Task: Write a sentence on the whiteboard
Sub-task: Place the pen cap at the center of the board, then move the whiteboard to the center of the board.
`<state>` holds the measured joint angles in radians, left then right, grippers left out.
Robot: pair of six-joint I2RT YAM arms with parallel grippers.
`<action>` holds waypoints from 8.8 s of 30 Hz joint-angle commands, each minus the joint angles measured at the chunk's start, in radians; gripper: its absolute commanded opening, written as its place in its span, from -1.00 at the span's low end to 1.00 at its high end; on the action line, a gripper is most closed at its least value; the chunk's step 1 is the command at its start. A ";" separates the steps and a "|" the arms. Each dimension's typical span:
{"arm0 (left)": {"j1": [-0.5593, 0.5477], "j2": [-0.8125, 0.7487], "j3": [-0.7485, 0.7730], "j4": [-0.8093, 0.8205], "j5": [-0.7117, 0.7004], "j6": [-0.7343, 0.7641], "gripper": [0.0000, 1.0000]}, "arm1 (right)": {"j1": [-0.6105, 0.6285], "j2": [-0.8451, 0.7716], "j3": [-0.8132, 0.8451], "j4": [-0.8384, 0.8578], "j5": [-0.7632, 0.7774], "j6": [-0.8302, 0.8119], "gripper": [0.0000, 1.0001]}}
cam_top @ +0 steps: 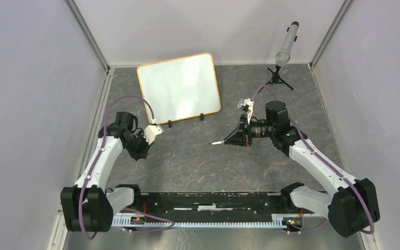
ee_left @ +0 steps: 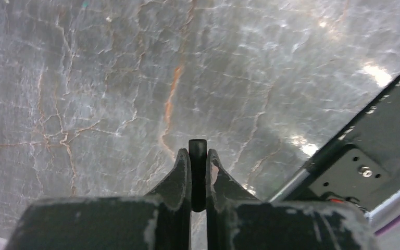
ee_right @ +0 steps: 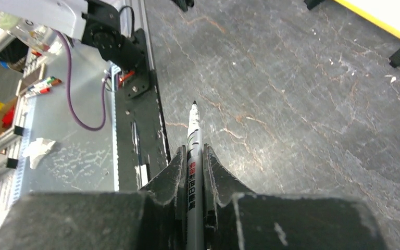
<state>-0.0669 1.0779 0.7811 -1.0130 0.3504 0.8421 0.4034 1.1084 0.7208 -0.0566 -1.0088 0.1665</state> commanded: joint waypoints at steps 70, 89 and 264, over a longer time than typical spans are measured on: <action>-0.270 0.484 0.174 0.759 -0.493 -1.196 0.37 | -0.211 -0.043 -0.006 -0.337 0.035 -0.389 -1.00; -0.397 0.594 0.151 0.913 -0.395 -1.142 0.35 | -0.215 -0.031 -0.011 -0.342 0.033 -0.397 -1.00; -1.322 0.790 0.486 0.075 -0.572 0.276 0.10 | -0.620 -0.079 0.122 -0.896 -0.010 -0.954 -1.00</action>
<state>-1.3808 1.8999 1.2037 -0.9249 -0.2317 1.2385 -0.2115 1.0439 0.8062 -0.9459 -0.9947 -0.7658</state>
